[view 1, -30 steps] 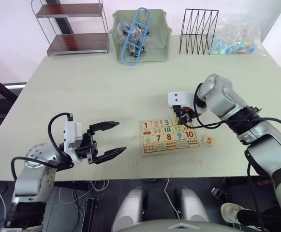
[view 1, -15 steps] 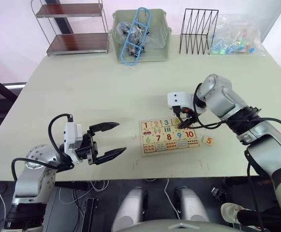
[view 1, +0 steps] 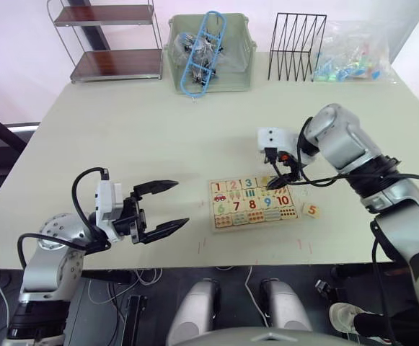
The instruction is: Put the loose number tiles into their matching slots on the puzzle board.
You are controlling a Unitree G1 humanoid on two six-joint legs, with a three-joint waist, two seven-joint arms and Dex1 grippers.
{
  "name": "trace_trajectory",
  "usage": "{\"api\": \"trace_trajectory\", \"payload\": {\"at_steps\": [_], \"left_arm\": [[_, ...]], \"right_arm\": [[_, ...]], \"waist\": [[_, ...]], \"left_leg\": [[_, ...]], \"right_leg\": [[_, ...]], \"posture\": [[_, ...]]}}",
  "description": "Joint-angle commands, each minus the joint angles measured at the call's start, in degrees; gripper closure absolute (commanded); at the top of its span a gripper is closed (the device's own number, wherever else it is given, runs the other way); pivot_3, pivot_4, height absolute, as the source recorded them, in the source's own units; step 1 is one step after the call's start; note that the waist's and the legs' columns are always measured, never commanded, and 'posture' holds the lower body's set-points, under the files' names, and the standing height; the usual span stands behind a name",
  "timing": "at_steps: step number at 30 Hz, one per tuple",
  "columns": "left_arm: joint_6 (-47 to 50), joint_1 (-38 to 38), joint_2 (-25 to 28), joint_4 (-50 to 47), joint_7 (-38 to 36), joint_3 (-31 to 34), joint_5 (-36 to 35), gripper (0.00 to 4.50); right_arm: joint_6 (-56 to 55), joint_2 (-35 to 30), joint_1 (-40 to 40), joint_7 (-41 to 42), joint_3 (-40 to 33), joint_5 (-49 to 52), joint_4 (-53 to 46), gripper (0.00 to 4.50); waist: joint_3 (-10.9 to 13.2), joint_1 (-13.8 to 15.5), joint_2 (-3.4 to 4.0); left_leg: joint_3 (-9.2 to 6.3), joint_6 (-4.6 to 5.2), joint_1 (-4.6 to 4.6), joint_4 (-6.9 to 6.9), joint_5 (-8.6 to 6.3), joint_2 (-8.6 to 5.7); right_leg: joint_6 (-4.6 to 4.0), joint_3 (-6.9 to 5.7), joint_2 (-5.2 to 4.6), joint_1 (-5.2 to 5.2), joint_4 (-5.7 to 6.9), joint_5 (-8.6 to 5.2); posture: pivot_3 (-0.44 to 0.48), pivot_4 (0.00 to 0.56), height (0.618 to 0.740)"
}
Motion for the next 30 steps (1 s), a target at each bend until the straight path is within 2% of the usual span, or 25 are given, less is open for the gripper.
{"api": "trace_trajectory", "payload": {"at_steps": [1,2,4,5,7,9,10,18,30], "left_arm": [[-0.40,-0.44,0.22,-0.79,-0.43,0.93,-1.19,0.00],[-0.38,-0.49,0.26,-0.74,-0.50,0.94,-1.19,0.00],[-0.33,-0.56,0.31,-0.72,-0.59,0.98,-1.23,0.00],[-0.32,-0.68,0.34,-0.62,-0.69,0.93,-1.21,0.00],[-0.26,-0.99,0.36,-0.42,-0.83,0.79,-1.13,0.00],[-0.25,-1.31,0.32,-0.23,-0.93,0.65,-1.01,0.00],[-0.25,-1.39,0.31,-0.16,-0.99,0.64,-0.97,0.00],[-0.17,-1.47,0.15,-0.09,-1.04,0.67,-0.73,0.00],[-0.35,-0.87,0.11,-0.36,-0.81,0.78,-0.48,0.00]], "right_arm": [[0.47,-1.01,1.28,-1.97,-4.35,2.73,-2.50,0.62],[0.33,-1.14,1.66,-2.46,-5.02,3.26,-2.63,0.95],[-0.25,-1.44,2.31,-3.18,-5.93,4.09,-2.95,2.00],[-0.99,-1.49,3.11,-3.96,-7.14,4.98,-3.07,2.31],[-3.19,-1.32,4.83,-5.05,-9.68,7.26,-3.30,3.40],[-5.00,-1.08,6.57,-6.32,-11.53,8.78,-3.31,4.26],[-5.73,-0.87,7.30,-6.95,-12.26,9.41,-3.34,4.40],[-13.19,1.67,13.94,-10.43,-17.76,15.56,-2.01,4.40],[-22.49,3.28,18.40,-12.49,-17.24,15.61,3.06,4.40]], "waist": [[0.00,0.00,0.00],[0.00,0.00,0.00],[0.00,0.00,0.00],[0.00,0.01,0.00],[0.00,0.02,0.00],[0.00,0.04,-0.01],[0.00,0.06,0.00],[0.00,0.05,-0.01],[0.00,0.04,-0.01]], "left_leg": [[0.00,0.00,0.00,0.00,0.00,0.00],[0.00,0.00,0.00,0.00,0.00,0.00],[0.02,0.01,0.00,-0.01,0.00,0.00],[0.02,0.01,0.00,-0.01,0.00,0.00],[0.02,0.01,0.00,-0.02,-0.01,0.00],[0.02,0.02,0.00,-0.02,-0.01,0.00],[0.02,0.02,0.00,-0.01,-0.01,0.00],[0.04,0.02,0.00,-0.02,0.00,0.01],[0.06,0.02,0.00,-0.01,0.00,0.01]], "right_leg": [[0.00,0.00,0.00,0.00,0.00,0.00],[0.00,0.00,0.00,0.00,0.00,0.00],[0.00,0.02,-0.01,0.00,0.00,0.00],[0.00,0.02,0.00,0.00,0.00,0.00],[0.00,0.02,0.00,0.01,0.00,0.00],[0.00,0.02,-0.01,0.02,0.00,0.00],[0.00,0.02,-0.01,0.02,0.00,0.00],[0.00,0.06,0.01,0.03,0.00,0.00],[0.00,0.06,0.01,0.04,0.00,0.01]], "posture": [[0.000,0.150,0.739],[0.000,0.150,0.739],[0.000,0.150,0.739],[0.000,0.150,0.739],[0.000,0.150,0.739],[0.000,0.150,0.739],[0.000,0.150,0.739],[0.000,0.150,0.739],[0.000,0.150,0.739]]}}
